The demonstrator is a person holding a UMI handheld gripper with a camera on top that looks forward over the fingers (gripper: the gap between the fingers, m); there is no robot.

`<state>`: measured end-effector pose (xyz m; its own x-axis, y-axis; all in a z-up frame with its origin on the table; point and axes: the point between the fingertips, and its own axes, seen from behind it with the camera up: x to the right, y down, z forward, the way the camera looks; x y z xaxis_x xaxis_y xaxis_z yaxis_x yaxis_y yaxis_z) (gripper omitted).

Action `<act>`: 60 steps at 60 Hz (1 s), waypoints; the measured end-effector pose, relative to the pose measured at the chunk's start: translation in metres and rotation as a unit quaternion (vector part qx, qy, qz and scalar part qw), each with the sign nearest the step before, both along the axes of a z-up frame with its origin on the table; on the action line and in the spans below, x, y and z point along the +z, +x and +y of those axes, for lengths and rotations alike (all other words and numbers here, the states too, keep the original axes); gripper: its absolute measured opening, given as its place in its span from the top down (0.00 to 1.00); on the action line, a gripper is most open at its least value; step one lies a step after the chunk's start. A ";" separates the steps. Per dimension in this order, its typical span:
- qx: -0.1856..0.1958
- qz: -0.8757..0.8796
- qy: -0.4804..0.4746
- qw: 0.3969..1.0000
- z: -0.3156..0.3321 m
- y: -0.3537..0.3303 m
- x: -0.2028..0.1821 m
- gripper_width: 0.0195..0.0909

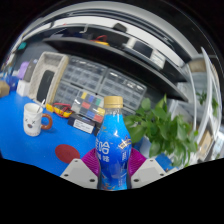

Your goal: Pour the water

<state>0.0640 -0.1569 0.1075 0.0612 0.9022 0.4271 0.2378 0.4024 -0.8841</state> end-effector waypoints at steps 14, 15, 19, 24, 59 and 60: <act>0.085 -0.019 0.243 0.966 -0.085 -0.047 0.021 0.81; 0.090 -0.020 0.261 0.961 -0.091 -0.049 0.022 0.81; 0.098 -0.025 0.336 0.936 -0.112 -0.058 0.026 0.81; 0.110 -0.021 0.426 0.898 -0.127 -0.070 0.034 0.81; 0.144 -0.010 0.750 0.646 -0.185 -0.106 0.045 0.78; 0.144 -0.010 0.753 0.642 -0.186 -0.106 0.044 0.78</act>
<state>-0.0420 -0.3427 0.1516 -0.0344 -0.5617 0.8266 -0.0339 0.8273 0.5608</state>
